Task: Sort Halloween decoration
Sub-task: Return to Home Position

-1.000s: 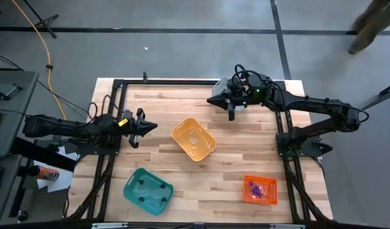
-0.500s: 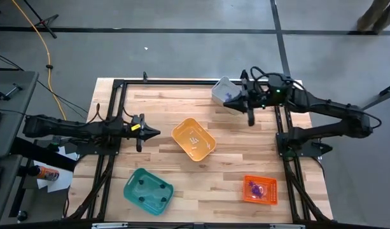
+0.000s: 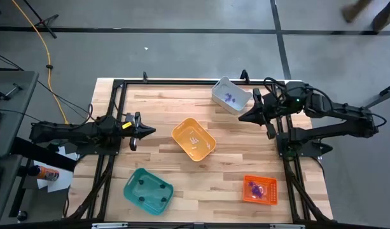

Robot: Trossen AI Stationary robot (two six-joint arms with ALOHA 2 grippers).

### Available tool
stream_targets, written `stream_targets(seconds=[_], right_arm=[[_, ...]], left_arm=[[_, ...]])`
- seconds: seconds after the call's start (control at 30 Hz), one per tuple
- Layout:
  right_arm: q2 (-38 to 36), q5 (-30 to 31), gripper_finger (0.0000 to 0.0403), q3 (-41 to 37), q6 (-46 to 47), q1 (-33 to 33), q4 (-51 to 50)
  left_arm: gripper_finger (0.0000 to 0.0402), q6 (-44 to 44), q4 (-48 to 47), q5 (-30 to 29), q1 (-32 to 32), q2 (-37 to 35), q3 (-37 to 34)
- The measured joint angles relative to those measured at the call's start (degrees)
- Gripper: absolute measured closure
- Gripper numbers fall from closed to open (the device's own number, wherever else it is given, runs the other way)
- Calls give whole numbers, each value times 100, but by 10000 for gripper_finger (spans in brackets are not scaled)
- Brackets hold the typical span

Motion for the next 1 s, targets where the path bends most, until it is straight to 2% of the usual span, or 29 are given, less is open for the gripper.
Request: stream_targets(seconds=[0.2,0.37,0.53,0.67,1.0], right_arm=[[-46,-20,403,-211,-122,147,166],[-542,-152,403,-1705,671,229,1952],[-1272,16,403,-3189,1505,222,3492],[-1890,349,403,-3866,1647,222,3745],[-2827,522,403,-4698,1230,215,3861]], left_arm=[[401,-1,-17,0,0,-283,0],[401,-1,-30,-3,0,-455,0],[401,-1,-265,-4,0,-504,2],[401,-6,-1024,2,0,-503,2],[401,1,-1005,4,0,-502,13]])
